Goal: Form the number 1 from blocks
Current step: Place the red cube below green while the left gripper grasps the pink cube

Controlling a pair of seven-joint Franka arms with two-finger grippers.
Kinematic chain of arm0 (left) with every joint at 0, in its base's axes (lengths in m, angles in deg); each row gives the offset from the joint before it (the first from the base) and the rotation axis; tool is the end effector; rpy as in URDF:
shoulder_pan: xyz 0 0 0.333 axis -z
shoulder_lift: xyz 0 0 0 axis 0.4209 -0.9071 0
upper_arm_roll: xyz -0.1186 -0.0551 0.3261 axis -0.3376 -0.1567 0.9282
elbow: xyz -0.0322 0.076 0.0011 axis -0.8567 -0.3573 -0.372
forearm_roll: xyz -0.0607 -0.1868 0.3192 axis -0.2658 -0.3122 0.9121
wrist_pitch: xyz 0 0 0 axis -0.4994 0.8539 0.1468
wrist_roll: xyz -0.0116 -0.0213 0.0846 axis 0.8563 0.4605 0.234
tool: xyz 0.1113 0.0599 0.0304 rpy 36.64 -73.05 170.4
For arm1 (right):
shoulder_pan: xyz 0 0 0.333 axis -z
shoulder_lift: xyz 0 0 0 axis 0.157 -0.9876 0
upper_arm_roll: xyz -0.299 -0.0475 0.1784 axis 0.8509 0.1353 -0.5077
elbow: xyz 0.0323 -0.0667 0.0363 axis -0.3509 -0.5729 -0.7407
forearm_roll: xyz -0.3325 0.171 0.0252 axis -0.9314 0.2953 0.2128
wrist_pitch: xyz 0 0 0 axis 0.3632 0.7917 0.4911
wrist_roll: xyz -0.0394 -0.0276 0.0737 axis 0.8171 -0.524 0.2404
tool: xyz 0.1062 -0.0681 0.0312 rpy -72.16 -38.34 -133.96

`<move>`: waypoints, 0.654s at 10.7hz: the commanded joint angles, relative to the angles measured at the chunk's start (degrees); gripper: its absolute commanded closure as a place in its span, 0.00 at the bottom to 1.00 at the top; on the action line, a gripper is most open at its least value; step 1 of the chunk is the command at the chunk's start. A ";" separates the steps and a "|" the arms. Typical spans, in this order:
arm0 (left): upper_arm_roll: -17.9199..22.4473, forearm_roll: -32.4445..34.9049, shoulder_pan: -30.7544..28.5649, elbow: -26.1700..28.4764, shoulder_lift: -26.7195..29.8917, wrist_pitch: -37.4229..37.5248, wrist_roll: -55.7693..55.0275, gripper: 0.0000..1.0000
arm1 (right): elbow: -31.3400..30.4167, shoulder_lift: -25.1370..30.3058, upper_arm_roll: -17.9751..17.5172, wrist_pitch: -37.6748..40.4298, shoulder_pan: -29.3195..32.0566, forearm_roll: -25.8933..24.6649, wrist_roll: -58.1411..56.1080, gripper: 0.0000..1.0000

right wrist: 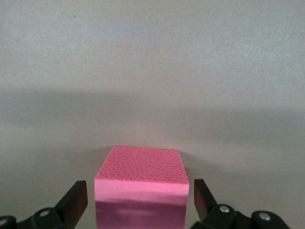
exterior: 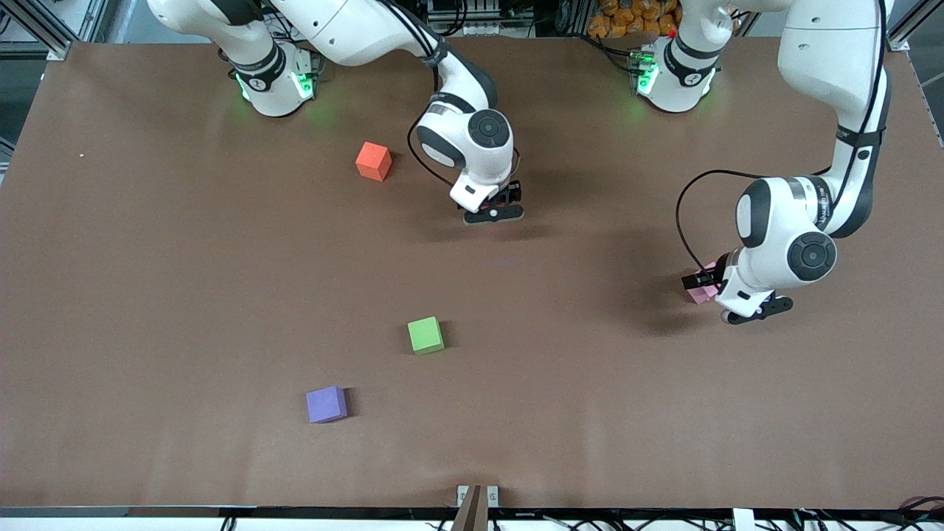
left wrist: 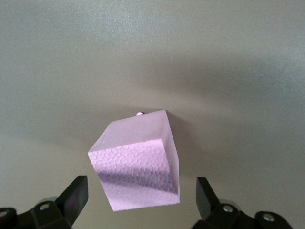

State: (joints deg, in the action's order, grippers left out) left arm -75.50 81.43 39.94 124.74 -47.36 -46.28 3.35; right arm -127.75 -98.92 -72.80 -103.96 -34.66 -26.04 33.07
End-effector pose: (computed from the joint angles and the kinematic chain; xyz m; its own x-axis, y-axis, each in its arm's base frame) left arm 0.5784 -0.0344 0.2443 0.9416 0.2736 -0.1964 0.2591 -0.9610 -0.0963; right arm 0.3884 0.5611 0.2199 0.9920 0.1094 -0.0631 0.1081 -0.9939 -0.0230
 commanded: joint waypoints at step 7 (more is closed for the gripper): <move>2.10 -1.31 1.91 -0.87 -1.13 -3.67 6.60 1.00 | 3.08 4.09 0.07 3.32 19.49 -0.99 -11.00 0.00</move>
State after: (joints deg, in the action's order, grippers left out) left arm -74.05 81.42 40.14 124.39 -48.28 -48.75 8.19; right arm -124.47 -95.87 -71.69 -102.51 -19.38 -26.08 25.85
